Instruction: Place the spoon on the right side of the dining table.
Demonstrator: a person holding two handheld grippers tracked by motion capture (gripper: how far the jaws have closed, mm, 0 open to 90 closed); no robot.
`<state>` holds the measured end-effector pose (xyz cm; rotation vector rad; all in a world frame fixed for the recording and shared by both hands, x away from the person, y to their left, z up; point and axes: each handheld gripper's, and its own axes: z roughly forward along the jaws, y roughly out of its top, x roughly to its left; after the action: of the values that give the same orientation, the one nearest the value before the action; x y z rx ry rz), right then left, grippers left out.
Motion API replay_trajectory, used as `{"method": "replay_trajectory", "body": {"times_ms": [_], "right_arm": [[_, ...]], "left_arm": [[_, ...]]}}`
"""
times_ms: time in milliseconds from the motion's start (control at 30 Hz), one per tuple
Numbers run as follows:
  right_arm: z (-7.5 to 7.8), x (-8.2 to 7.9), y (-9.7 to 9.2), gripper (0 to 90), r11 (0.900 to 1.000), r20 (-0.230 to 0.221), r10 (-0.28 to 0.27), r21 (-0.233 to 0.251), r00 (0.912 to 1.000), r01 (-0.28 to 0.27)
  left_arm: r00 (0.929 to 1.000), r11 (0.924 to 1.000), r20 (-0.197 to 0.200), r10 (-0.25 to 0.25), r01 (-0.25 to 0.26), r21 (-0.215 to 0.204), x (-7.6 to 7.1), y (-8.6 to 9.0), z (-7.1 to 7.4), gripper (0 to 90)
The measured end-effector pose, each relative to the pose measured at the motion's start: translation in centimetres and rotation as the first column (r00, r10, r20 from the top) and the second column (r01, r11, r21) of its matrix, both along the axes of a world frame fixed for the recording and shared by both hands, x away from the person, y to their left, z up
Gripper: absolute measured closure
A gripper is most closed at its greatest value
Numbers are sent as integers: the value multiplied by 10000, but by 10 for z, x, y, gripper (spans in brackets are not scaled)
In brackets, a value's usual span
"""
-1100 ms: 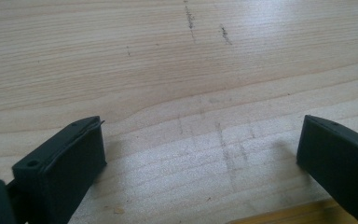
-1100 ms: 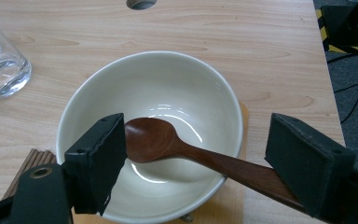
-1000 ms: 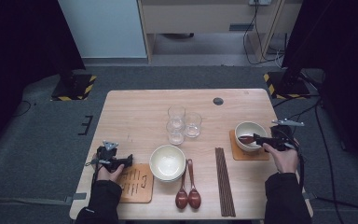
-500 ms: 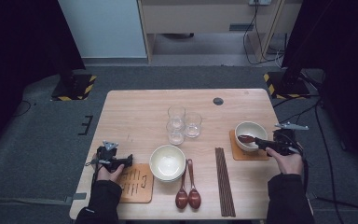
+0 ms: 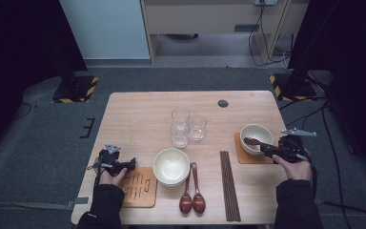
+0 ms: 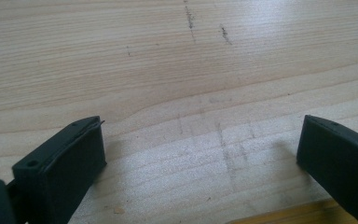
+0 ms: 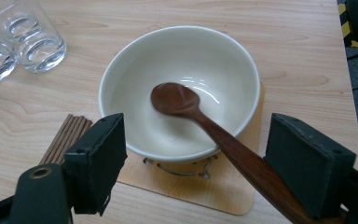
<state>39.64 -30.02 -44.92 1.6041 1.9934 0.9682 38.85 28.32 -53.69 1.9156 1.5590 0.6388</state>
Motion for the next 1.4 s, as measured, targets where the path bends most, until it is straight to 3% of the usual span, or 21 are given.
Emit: {"method": "replay_trajectory", "body": {"times_ms": [767, 1400], "right_arm": [[0, -17, 10, 210, 9975, -149, 579, 427, 9982, -572], [2, -24, 18, 238, 9858, -246, 1139, 1271, 9932, -1099]], "left_arm": [[10000, 10000, 1, 2, -2, -2, 0, 0, 0, 0], [10000, 10000, -1, -2, 2, 2, 0, 0, 0, 0]]}}
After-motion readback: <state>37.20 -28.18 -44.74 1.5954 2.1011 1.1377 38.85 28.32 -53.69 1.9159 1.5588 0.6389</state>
